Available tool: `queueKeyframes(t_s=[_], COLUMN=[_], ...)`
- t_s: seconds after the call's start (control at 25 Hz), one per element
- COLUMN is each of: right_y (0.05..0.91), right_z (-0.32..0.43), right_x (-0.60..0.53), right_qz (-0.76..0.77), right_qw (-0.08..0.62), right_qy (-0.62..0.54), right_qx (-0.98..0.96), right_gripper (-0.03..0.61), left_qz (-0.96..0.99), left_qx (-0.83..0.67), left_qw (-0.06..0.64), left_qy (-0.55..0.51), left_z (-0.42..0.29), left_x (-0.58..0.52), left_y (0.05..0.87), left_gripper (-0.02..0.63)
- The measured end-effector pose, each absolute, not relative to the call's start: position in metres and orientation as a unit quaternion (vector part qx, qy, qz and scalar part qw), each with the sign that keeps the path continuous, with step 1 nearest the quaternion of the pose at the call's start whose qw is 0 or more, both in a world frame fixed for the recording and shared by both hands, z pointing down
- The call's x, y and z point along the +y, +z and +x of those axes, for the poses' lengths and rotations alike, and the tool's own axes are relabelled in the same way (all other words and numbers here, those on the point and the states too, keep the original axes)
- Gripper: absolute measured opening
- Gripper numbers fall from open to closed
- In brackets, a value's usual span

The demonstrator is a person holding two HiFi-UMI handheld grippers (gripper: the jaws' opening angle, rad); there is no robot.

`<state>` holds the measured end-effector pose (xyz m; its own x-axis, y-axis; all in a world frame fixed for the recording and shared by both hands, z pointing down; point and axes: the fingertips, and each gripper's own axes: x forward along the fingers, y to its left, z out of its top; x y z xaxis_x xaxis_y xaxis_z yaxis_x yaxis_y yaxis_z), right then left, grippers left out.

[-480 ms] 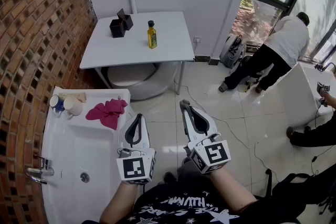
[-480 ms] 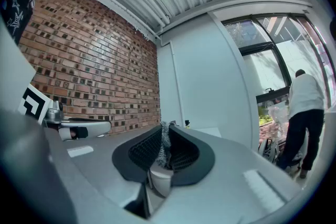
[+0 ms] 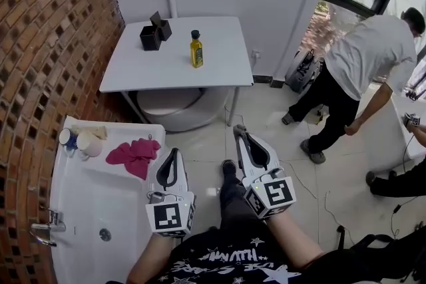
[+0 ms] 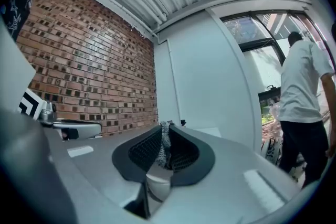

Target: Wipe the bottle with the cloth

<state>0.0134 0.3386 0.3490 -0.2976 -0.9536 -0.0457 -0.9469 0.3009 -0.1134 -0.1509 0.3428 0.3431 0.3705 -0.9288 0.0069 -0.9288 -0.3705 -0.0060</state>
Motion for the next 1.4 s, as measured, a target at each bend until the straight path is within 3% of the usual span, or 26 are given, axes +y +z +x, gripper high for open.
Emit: queueKeyframes(t_s=[0.72, 1.08, 1.4], right_y=[0.351, 0.337, 0.346], right_z=[0.081, 0.046, -0.018], right_x=[0.018, -0.063, -0.087], right_qz=[-0.545, -0.481, -0.402], right_qw=[0.06, 0.053, -0.004], right_qy=[-0.051, -0.053, -0.066], right_qx=[0.835, 0.874, 0.913], right_gripper=[0.041, 0.041, 0.041], left_qz=[-0.8, -0.794, -0.795], left_qx=[0.601, 0.607, 0.606], left_qw=[0.004, -0.005, -0.01], left_qy=[-0.005, -0.025, -0.028], left_z=[-0.092, -0.082, -0.101], left_x=[0.054, -0.014, -0.027], left_y=[0.352, 0.37, 0.366], left_gripper=[0.005, 0.005, 0.005])
